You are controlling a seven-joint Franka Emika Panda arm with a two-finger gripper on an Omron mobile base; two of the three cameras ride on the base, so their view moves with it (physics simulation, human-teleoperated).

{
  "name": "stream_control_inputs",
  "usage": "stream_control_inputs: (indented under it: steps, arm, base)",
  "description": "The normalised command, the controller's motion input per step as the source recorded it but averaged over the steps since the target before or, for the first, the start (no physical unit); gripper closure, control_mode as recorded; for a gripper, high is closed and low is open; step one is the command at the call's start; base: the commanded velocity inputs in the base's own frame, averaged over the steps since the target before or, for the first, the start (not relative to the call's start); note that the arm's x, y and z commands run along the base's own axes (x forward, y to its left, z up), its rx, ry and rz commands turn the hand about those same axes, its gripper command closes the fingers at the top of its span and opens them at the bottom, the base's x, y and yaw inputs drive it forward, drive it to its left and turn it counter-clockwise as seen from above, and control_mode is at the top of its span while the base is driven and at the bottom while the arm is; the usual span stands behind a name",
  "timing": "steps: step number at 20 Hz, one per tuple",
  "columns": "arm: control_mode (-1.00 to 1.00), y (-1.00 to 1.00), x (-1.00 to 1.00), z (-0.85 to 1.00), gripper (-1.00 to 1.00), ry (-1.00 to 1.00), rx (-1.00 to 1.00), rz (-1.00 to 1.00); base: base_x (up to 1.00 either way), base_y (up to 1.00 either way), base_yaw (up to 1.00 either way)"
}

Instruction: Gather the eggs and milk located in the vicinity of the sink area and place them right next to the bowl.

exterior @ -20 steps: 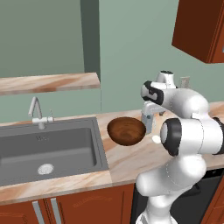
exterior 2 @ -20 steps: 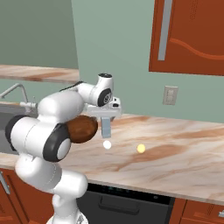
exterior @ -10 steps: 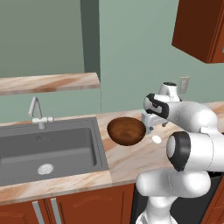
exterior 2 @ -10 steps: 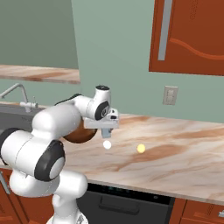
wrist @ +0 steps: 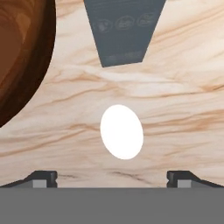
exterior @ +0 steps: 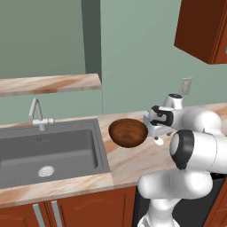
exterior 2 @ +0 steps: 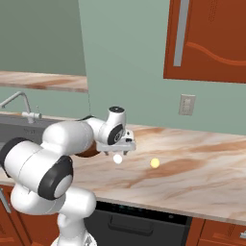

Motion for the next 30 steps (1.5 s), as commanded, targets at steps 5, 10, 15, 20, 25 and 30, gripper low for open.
stream_control_inputs:
  steps: [5,10,15,20,25,30]
  arm:
    - [-1.0,-0.03,0.06,-0.08,-1.0,0.0,0.0,0.0]
    - [-1.0,-0.01,0.13,-0.16,-1.0,0.0,0.0,0.0]
    - [-1.0,-0.02,0.02,-0.14,-1.0,0.0,0.0,0.0]
    - [-1.0,-0.01,0.0,-0.03,-1.0,0.0,0.0,0.0]
    - [-1.0,0.0,0.0,-0.14,-1.0,0.0,0.0,0.0]
    - [-1.0,0.0,0.02,-0.12,-1.0,0.0,0.0,0.0]
  base:
    - [0.0,0.0,0.0]
    - [0.0,0.0,0.0]
    - [0.0,0.0,0.0]
    - [0.0,0.0,0.0]
    - [0.0,0.0,0.0]
    - [0.0,0.0,0.0]
